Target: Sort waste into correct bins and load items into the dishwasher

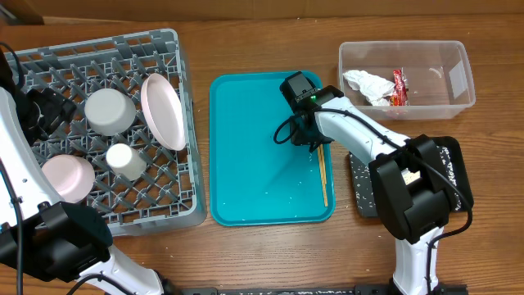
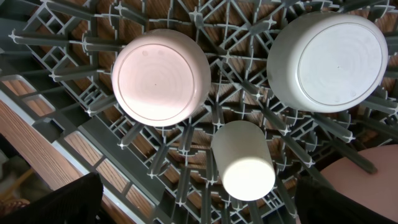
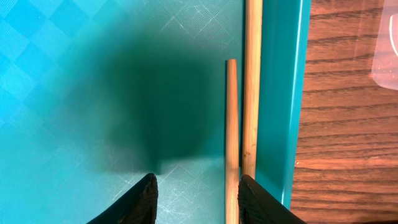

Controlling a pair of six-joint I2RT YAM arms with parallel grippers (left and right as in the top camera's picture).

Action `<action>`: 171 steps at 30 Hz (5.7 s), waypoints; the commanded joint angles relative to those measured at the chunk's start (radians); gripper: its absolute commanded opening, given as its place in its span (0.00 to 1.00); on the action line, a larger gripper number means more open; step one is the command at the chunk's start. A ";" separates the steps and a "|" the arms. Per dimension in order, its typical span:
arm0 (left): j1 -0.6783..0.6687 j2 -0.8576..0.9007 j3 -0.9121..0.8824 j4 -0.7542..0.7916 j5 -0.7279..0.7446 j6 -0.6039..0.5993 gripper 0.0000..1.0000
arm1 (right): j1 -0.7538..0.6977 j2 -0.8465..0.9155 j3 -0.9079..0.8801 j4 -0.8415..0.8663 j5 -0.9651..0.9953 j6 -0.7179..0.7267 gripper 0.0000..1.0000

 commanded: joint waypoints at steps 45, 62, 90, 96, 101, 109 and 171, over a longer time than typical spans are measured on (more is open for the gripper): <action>-0.002 -0.008 0.015 0.001 0.000 -0.014 1.00 | 0.000 -0.051 0.259 -0.233 -0.212 0.038 0.04; -0.002 -0.008 0.015 0.001 0.000 -0.014 1.00 | 0.174 -0.081 0.400 -0.059 -0.695 0.090 0.04; -0.002 -0.008 0.015 0.001 0.000 -0.014 1.00 | 0.289 -0.078 0.400 0.394 -0.716 0.266 0.05; -0.002 -0.008 0.015 0.001 0.000 -0.014 1.00 | 0.308 -0.075 0.400 0.529 -0.702 0.263 0.11; -0.002 -0.008 0.015 0.001 0.000 -0.014 1.00 | 0.329 -0.053 0.400 0.618 -0.671 0.274 0.12; -0.002 -0.008 0.015 0.001 0.000 -0.014 1.00 | 0.348 0.026 0.400 0.689 -0.672 0.305 0.12; -0.002 -0.008 0.015 0.001 0.000 -0.014 1.00 | -0.023 0.080 0.196 -0.167 0.047 0.074 0.30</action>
